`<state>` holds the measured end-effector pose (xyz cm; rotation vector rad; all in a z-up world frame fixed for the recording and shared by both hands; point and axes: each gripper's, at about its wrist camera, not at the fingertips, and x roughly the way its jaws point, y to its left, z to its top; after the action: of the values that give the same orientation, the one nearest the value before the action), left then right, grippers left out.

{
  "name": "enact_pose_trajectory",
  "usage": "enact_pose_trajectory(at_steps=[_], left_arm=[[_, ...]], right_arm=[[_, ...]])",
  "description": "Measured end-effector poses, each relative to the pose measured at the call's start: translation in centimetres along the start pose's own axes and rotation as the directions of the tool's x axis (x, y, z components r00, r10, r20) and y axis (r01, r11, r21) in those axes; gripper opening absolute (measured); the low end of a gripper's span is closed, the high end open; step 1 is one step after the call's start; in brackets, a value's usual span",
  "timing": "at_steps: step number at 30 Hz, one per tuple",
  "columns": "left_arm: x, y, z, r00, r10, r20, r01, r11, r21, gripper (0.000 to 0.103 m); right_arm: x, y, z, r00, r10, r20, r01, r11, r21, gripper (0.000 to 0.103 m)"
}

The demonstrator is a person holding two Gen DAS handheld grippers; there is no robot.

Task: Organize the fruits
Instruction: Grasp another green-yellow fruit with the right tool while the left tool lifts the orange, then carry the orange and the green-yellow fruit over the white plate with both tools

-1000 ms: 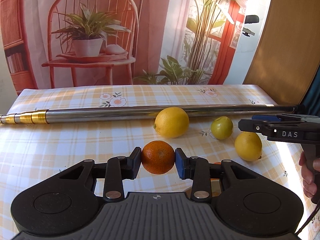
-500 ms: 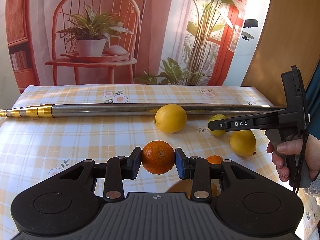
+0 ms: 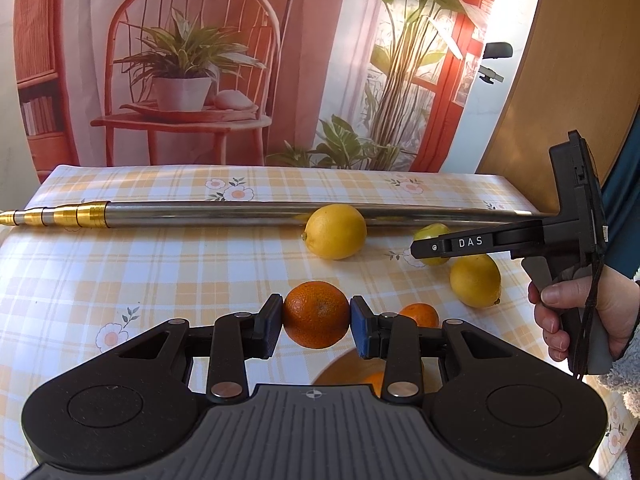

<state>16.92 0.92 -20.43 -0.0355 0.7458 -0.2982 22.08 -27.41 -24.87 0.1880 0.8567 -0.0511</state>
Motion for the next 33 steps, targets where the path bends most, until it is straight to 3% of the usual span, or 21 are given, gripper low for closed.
enact_pose_trajectory(at_steps=[9, 19, 33], left_arm=[[-1.7, -0.7, -1.1, 1.000, -0.009, 0.009, 0.009, 1.000, 0.002, 0.038], [-3.9, -1.8, -2.6, 1.000, -0.008, 0.018, 0.007, 1.000, 0.027, 0.038], [-5.4, -3.2, -5.5, 1.000, -0.015, -0.021, 0.017, 0.997, 0.072, 0.038]], right_arm=[[-5.3, 0.0, -1.7, 0.994, 0.060, 0.096, -0.065, 0.996, 0.055, 0.044], [-11.1, 0.5, -6.2, 0.976, 0.098, 0.192, -0.117, 0.989, 0.091, 0.044], [-14.6, 1.8, -11.9, 0.975, 0.110, 0.190, -0.132, 0.986, 0.102, 0.044]])
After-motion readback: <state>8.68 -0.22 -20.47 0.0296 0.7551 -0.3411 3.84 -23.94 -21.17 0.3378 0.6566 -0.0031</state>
